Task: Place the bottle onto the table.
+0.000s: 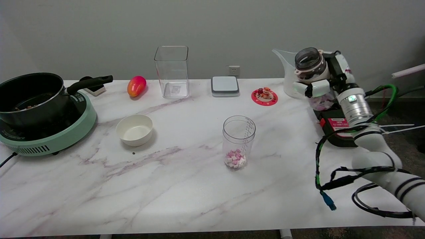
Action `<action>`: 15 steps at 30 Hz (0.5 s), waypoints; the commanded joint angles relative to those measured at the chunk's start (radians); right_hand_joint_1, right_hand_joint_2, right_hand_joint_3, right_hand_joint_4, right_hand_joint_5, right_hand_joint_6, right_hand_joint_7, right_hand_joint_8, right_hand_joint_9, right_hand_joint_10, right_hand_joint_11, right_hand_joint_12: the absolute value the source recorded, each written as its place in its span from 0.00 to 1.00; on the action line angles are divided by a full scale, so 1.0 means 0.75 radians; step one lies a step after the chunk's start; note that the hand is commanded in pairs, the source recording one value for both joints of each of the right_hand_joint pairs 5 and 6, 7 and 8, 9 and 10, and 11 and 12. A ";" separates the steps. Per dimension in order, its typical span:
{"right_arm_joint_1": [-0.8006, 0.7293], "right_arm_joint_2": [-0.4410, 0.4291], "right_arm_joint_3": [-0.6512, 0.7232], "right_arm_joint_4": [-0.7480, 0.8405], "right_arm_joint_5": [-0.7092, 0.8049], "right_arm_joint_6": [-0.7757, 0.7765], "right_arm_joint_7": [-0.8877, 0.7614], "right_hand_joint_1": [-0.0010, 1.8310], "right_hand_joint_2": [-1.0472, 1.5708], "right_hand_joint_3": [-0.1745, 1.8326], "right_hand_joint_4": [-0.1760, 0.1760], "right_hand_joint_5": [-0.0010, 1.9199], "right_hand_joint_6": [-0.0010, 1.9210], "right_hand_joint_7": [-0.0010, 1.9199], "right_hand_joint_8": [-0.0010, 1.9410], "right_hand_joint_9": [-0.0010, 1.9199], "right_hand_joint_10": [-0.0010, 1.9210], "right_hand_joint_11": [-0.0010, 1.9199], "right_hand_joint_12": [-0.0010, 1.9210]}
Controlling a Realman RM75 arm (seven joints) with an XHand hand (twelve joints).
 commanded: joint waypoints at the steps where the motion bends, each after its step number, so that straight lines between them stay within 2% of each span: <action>1: 0.728 -0.243 -0.617 -1.184 -0.217 0.287 1.151 0.90 0.49 0.65 0.50 0.67 0.67 0.73 0.73 0.71 0.71 0.60 0.60; 6: 0.722 -0.255 -0.596 -1.117 -0.209 0.389 1.155 0.90 0.46 0.68 0.50 0.67 0.66 0.73 0.72 0.70 0.70 0.59 0.59; 9: 0.691 -0.242 -0.553 -0.952 -0.216 0.424 1.141 0.90 0.46 0.68 0.50 0.67 0.67 0.73 0.72 0.70 0.70 0.59 0.59; 11: 0.666 -0.235 -0.533 -0.859 -0.218 0.408 1.136 0.88 0.52 0.59 0.50 0.71 0.71 0.75 0.74 0.71 0.71 0.61 0.61; 15: 0.635 -0.237 -0.528 -0.773 -0.213 0.392 1.133 0.86 0.59 0.51 0.50 0.75 0.75 0.77 0.76 0.73 0.73 0.62 0.62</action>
